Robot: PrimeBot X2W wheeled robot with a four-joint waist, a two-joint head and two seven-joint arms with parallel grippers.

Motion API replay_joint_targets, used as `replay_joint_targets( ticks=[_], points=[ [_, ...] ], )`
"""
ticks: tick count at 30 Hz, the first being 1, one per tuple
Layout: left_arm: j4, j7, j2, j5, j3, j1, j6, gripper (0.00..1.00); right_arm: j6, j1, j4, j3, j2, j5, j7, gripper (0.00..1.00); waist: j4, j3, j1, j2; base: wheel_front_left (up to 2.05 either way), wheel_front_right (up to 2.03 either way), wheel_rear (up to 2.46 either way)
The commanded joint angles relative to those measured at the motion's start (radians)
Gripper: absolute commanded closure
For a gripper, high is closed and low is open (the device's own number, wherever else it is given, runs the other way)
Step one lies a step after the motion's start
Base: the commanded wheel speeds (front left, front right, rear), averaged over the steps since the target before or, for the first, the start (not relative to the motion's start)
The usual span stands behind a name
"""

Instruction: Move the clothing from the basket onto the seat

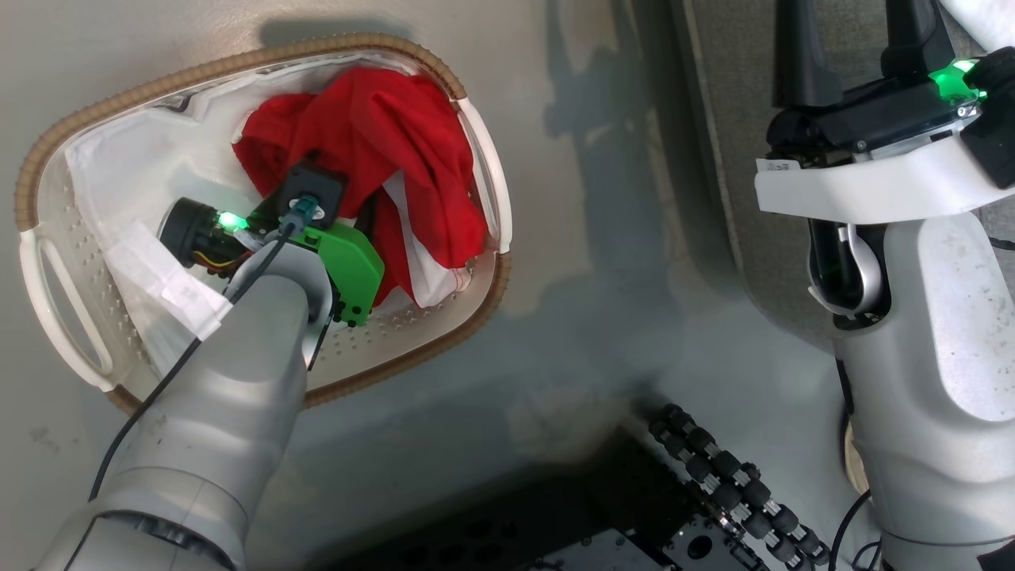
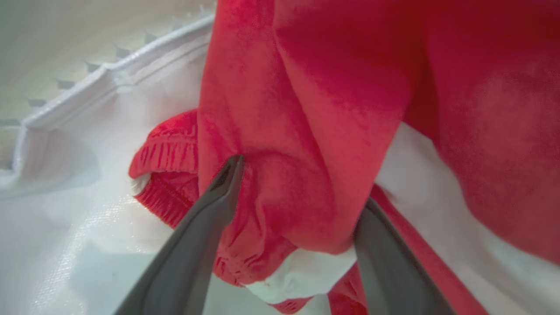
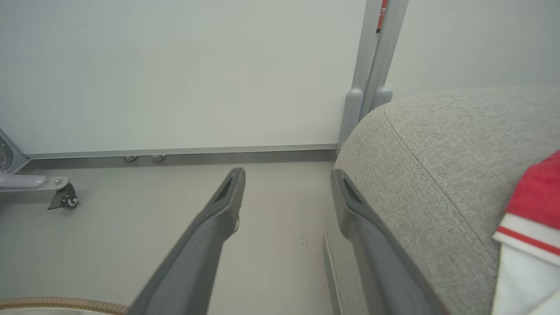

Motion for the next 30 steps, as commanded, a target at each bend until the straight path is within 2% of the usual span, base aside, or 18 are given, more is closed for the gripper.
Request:
replay_joint_targets(
  ticks=[1,2,3,4,5,10,14,21,30],
  points=[
    [0.005,-0.001,0.0,-0.003,0.003,-0.024,0.004,0.0,-0.001,-0.002,-0.003,-0.004,-0.001,-0.003,-0.002,0.0,0.001,0.003,0.0,-0.0001,0.0,0.0,0.0],
    [0.012,-0.001,-0.002,-0.004,0.002,-0.026,0.003,0.0,-0.001,-0.002,-0.002,-0.003,-0.001,-0.003,-0.002,0.0,0.001,0.003,0.0,-0.0001,0.0,0.0,0.0],
    [0.02,-0.001,-0.004,-0.005,-0.001,-0.028,-0.001,0.29,-0.001,-0.001,-0.001,-0.002,-0.001,-0.002,-0.002,0.0,0.001,0.003,0.0,-0.0001,0.0,0.0,0.0],
    [0.016,-0.001,-0.005,-0.005,-0.002,-0.032,-0.003,0.69,-0.001,-0.001,0.001,0.0,0.0,-0.001,-0.002,0.0,0.002,0.002,0.0,-0.0001,0.0,0.0,0.0],
    [0.012,-0.001,-0.005,-0.003,-0.002,-0.033,-0.003,1.0,-0.001,-0.002,0.004,0.002,0.0,0.002,-0.002,0.0,0.002,0.001,0.0,-0.0001,0.0,0.0,0.0],
    [-0.005,-0.001,0.006,-0.016,0.009,0.002,-0.012,1.0,-0.001,-0.014,0.016,0.006,0.0,0.009,-0.002,0.0,-0.001,-0.025,0.0,-0.0001,0.0,0.0,0.0],
    [-0.049,-0.001,0.014,-0.03,0.033,0.039,0.001,1.0,-0.001,-0.002,0.024,0.002,0.001,0.009,-0.002,0.0,0.012,-0.073,0.0,-0.0001,0.0,0.0,0.0],
    [-0.181,-0.001,0.018,-0.066,0.11,0.16,0.016,1.0,-0.001,0.052,0.059,0.022,0.001,0.009,-0.002,0.0,0.054,-0.211,0.0,-0.0001,0.0,0.0,0.0],
    [-0.372,-0.001,0.014,-0.047,0.205,0.334,0.002,1.0,-0.001,0.145,0.1,0.018,-0.024,0.005,-0.002,0.0,0.143,-0.403,0.0,-0.0001,0.0,0.0,0.0]
  ],
)
